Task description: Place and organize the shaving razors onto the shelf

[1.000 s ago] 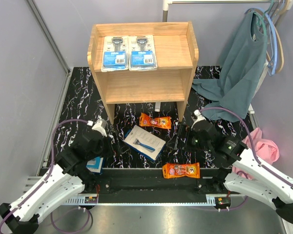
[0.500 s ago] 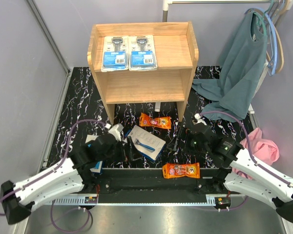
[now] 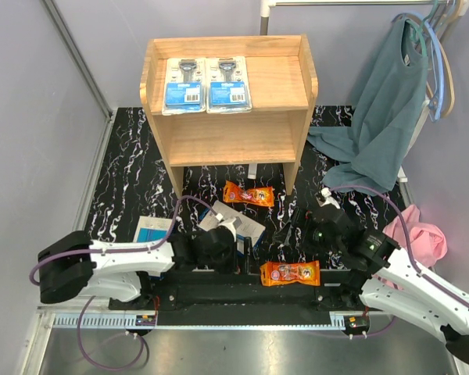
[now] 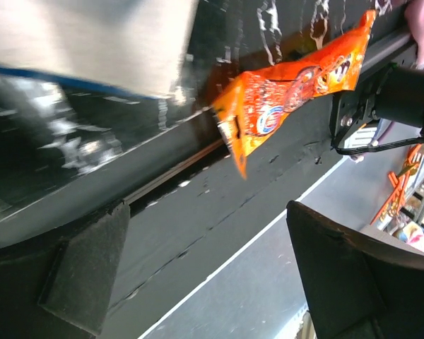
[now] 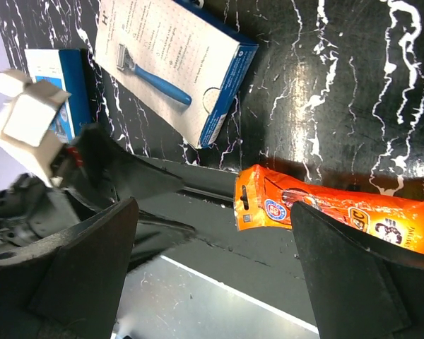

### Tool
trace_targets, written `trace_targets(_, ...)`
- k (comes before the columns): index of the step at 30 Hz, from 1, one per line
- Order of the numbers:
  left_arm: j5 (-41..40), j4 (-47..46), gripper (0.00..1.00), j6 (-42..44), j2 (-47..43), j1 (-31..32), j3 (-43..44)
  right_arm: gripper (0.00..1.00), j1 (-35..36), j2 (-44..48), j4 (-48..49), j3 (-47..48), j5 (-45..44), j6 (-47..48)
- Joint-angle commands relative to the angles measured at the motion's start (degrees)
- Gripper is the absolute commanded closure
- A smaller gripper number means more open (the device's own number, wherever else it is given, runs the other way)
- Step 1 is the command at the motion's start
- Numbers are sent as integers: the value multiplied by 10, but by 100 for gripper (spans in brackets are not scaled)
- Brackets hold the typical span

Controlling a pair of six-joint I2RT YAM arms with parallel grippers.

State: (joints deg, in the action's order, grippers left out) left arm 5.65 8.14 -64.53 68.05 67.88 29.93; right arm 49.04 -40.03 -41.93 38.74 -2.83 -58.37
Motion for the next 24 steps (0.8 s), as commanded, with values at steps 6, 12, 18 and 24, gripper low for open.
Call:
trace_targets(6,44,-229,12,-54,124,19,26,1,4,46,-28,-16,-32,-24)
trace_targets(12,65,-294,14,-74,193,27,38,1,4,72,-45,-20,-39,-32)
trace_targets(18,74,-353,20,-103,243,36,34,1,4,83,-54,-22,-43,-35)
trace_targets(24,74,-395,29,-122,270,39,24,1,4,85,-55,-22,-43,-35)
